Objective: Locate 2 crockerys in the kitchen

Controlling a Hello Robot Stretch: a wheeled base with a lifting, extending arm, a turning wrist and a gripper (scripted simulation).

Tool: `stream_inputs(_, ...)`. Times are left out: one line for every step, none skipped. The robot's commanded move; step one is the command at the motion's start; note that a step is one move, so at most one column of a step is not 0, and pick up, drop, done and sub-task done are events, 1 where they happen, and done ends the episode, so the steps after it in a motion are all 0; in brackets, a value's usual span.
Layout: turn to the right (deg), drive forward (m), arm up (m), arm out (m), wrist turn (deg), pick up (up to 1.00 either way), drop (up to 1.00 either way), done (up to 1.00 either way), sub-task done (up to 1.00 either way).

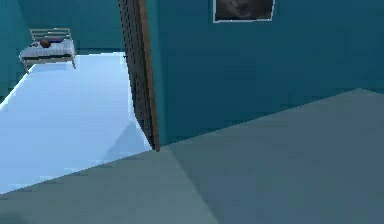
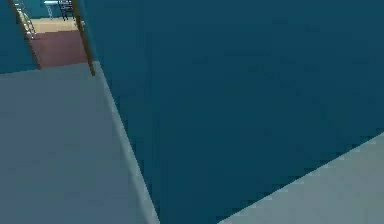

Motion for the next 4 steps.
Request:
stream_inputs(12.0, 0.0, 0.0, 0.0, 0.0, 0.0, 0.0, 0.0, 0.0)
stream_inputs(0.0, 0.15, 0.0, 0.0, 0.0, 0.0, 0.0, 0.0, 0.0)
stream_inputs(3.0, 0.0, 0.0, 0.0, 0.0, 0.0, 0.0, 0.0, 0.0)
stream_inputs(0.0, 0.3, 0.0, 0.0, 0.0, 0.0, 0.0, 0.0, 0.0)
